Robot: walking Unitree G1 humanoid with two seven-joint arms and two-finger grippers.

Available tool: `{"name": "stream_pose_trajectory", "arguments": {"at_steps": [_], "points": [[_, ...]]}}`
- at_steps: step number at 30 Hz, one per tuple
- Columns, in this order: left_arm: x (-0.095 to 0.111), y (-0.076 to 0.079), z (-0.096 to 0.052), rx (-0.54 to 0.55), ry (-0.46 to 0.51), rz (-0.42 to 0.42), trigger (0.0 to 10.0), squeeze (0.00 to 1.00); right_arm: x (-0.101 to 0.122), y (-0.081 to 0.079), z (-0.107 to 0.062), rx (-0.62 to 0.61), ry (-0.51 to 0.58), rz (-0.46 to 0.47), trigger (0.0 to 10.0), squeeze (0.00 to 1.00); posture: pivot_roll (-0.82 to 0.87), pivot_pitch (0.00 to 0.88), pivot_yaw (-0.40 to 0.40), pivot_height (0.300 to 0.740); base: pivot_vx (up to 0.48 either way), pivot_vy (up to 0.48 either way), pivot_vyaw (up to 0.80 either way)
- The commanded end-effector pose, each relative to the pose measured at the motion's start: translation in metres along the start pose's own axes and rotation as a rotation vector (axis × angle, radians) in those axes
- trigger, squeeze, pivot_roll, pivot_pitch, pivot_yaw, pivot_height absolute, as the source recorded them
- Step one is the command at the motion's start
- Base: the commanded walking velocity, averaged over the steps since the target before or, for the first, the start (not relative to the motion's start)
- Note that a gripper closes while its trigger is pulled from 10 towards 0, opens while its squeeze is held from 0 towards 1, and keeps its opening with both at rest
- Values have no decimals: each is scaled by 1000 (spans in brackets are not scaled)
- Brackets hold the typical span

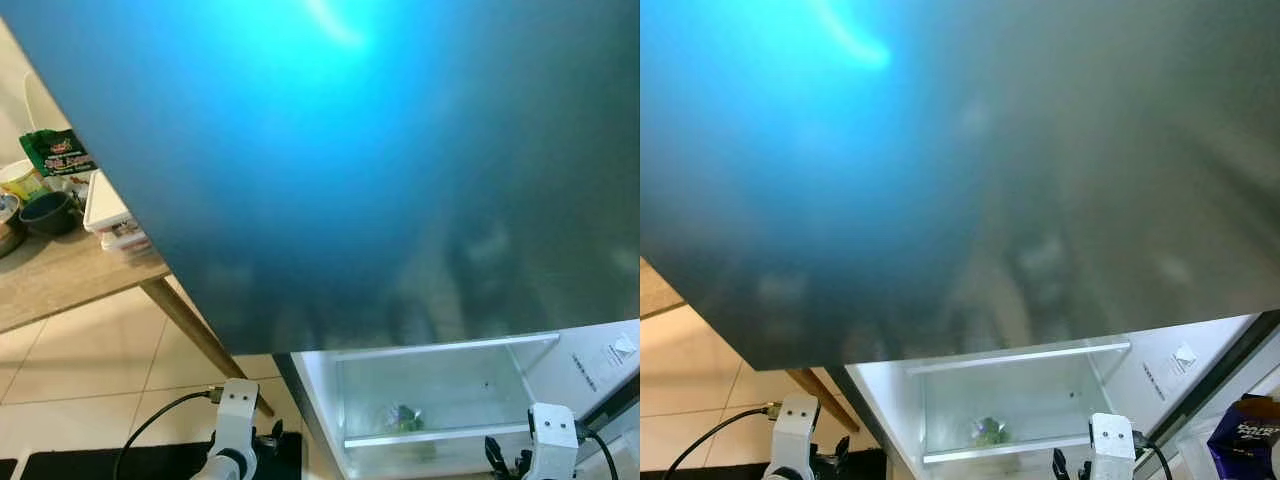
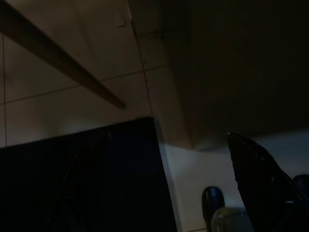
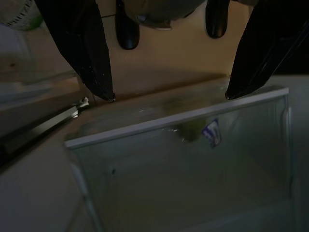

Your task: Restocking fridge

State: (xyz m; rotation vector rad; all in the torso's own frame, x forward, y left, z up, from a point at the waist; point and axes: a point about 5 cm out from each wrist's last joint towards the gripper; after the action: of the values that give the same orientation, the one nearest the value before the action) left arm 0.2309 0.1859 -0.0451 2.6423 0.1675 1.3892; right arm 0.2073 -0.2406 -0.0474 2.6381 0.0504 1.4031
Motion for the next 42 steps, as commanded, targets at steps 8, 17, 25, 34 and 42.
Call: {"name": "stream_pose_trajectory", "arguments": {"at_steps": [8, 17, 25, 34, 42], "points": [[-3, -8, -2, 13, -17, 25, 10000, 0, 1, -1, 0, -21, 13, 40, 10000, 0, -90, 102, 115, 696, 0, 0, 0], [-1, -8, -2, 12, -8, 30, 10000, 0, 4, 0, 0, 1, 42, 39, 10000, 0, -83, 104, 116, 716, 0, 0, 0], [1, -6, -1, 4, -1, 18, 10000, 0, 3, 2, 0, -45, 23, 47, 10000, 0, -85, 105, 114, 730, 0, 0, 0], [3, -3, 1, 0, -5, -26, 10000, 0, 8, 6, 0, -90, 51, -34, 10000, 0, -87, 108, 109, 730, 0, 0, 0], [7, -3, 2, -6, 5, -44, 10000, 0, 5, 1, 1, -57, 28, -18, 10000, 0, -86, 103, 115, 730, 0, 0, 0]]}}
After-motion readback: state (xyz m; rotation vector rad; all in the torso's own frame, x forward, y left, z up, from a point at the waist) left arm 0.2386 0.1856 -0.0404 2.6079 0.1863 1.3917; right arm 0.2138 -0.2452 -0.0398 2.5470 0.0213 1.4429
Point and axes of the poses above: a point about 5 cm out from each wrist's last joint towards the gripper, its own z axis pointing out of the wrist towards the gripper, its own x axis along the axis of the wrist's last joint, y = z × x, and after that the axes turned 13 degrees about -z, right-handed
